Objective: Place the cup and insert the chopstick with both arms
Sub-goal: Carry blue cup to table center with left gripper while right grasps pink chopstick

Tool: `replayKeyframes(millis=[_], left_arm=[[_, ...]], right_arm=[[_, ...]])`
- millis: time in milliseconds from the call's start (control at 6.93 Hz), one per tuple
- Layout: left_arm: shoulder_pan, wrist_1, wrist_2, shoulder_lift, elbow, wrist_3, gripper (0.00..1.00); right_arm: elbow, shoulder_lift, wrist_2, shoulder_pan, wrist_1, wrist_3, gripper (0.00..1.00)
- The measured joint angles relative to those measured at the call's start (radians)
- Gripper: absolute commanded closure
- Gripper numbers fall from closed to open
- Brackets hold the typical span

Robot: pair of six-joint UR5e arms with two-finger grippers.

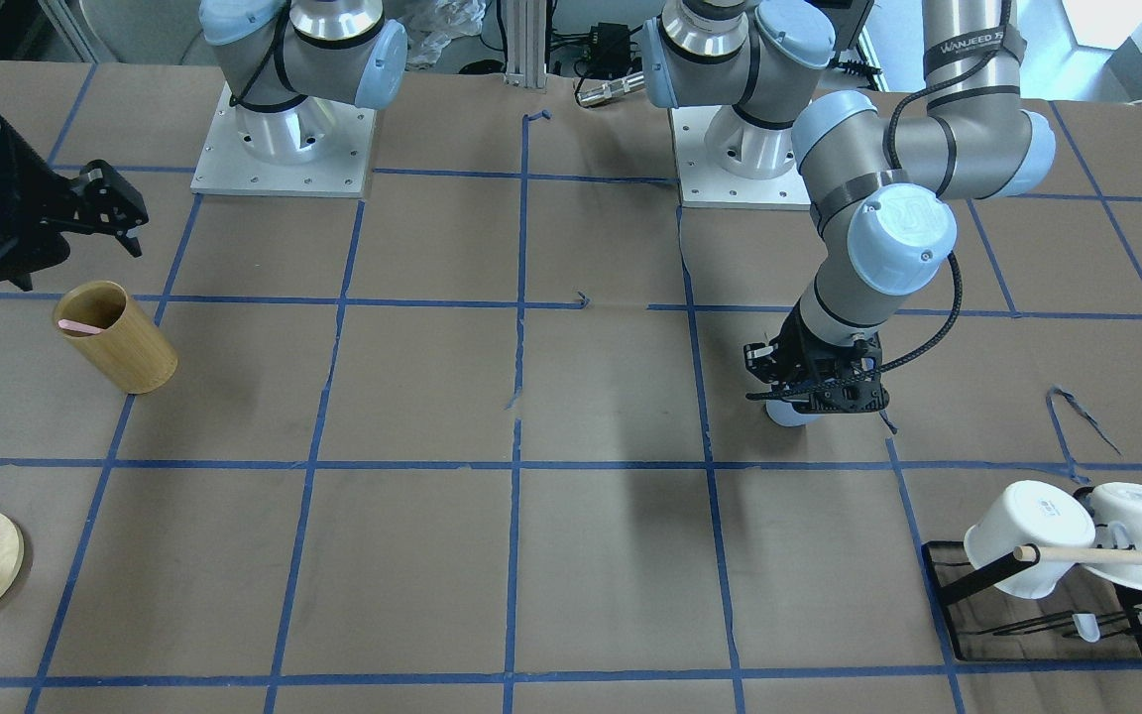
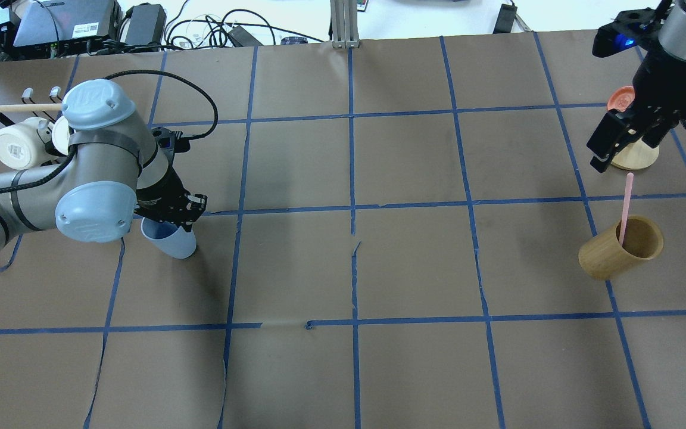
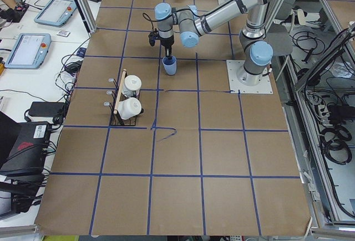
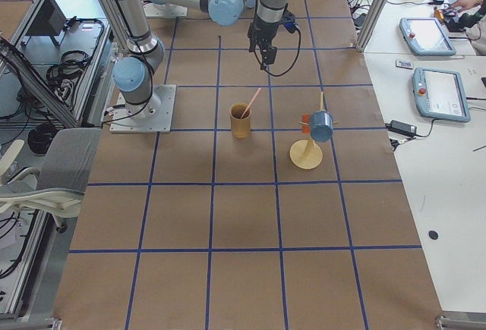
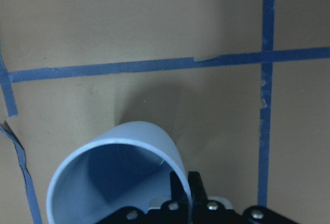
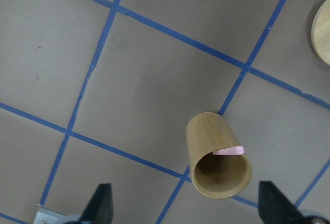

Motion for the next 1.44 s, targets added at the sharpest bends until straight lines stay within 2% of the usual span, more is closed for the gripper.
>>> replayKeyframes(millis=[144,433,577,722,866,1155,1443], left_arm=[[-0.061,-0.064,-0.041,0.006,0.054,-0.157,1.00],[-0.256,-0.184,-0.137,-0.005,0.192,-0.560,1.00],[-0.349,-0.196,-0.192,-0.014,0.222,-0.743,1.00],[-0.429,-0.198,-0.220,-0.025,0.230,-0.888,1.00],[-0.496,-0.200,-0.228,-0.036,0.216,-0.974,1.00],[-0.574,-0.186,-0.219,-0.042,0.148,-1.015,1.00],[-0.597,-0.086,-0.205,-0.050,0.092,-1.036,1.00]], right_arm=[[0.032,0.001,-0.014,-0.030,-0.053,-0.075,0.00],[0.118,0.006,-0.007,-0.098,-0.162,-0.195,0.00],[0.161,0.008,0.006,-0.114,-0.218,-0.215,0.10],[0.191,0.011,0.025,-0.121,-0.256,-0.221,0.26],[0.205,0.016,0.039,-0.124,-0.270,-0.220,0.29],[0.211,0.023,0.047,-0.125,-0.270,-0.221,0.46],[0.213,0.026,0.039,-0.126,-0.267,-0.224,0.56]])
